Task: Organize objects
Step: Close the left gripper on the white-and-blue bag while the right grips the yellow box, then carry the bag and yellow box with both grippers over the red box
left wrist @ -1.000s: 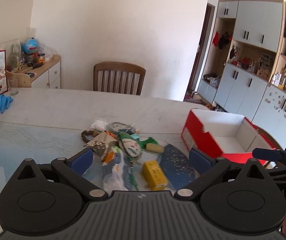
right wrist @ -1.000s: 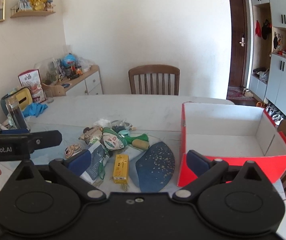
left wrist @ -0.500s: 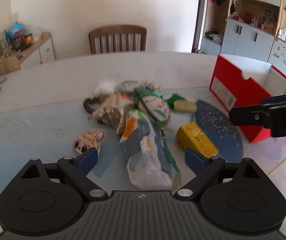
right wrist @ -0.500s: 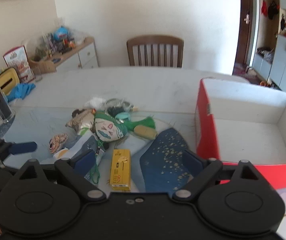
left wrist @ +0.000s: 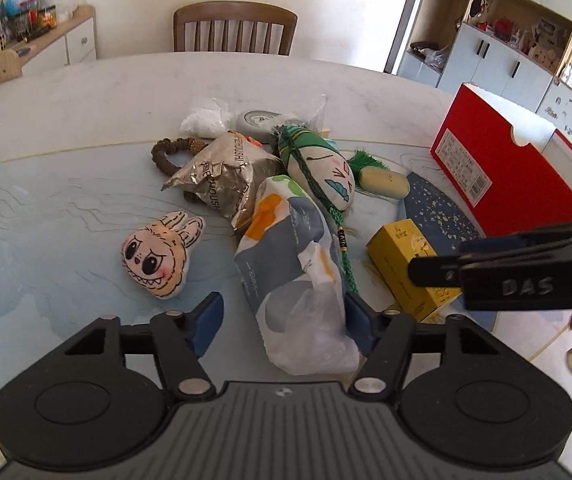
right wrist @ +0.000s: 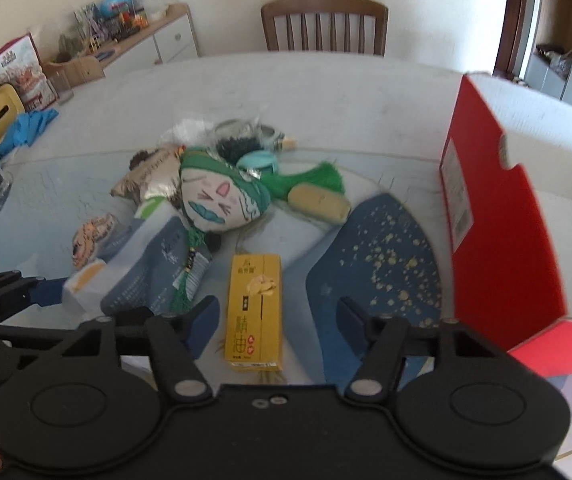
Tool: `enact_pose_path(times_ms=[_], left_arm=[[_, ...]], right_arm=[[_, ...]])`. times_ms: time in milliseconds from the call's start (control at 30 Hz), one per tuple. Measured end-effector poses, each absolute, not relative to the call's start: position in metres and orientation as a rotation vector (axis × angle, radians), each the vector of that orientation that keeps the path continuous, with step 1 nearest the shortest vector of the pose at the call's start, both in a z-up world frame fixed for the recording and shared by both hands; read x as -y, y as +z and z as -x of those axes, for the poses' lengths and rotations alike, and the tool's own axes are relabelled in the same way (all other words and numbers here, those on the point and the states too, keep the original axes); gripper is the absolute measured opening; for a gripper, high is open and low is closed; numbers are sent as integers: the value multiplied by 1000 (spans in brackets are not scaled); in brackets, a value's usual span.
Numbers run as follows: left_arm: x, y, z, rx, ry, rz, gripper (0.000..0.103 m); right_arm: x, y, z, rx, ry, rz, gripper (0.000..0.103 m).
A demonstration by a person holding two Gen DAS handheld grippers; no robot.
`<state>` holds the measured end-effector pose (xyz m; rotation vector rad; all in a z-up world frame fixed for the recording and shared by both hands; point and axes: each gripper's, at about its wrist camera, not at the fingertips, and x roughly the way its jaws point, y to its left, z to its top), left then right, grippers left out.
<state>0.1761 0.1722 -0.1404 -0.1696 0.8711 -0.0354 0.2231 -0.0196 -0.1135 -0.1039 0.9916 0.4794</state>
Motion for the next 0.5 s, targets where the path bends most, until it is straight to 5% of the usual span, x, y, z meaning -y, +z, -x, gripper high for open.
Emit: enact_pose_path(times_ms=[233, 500], left_arm=[[-173, -139, -176, -869, -83, 204, 36], [-167, -132, -172, -861, -79, 165, 29]], right_arm=[[9, -123, -225, -1021, 519, 125, 32], [5, -119, -221, -1026, 496, 140, 28]])
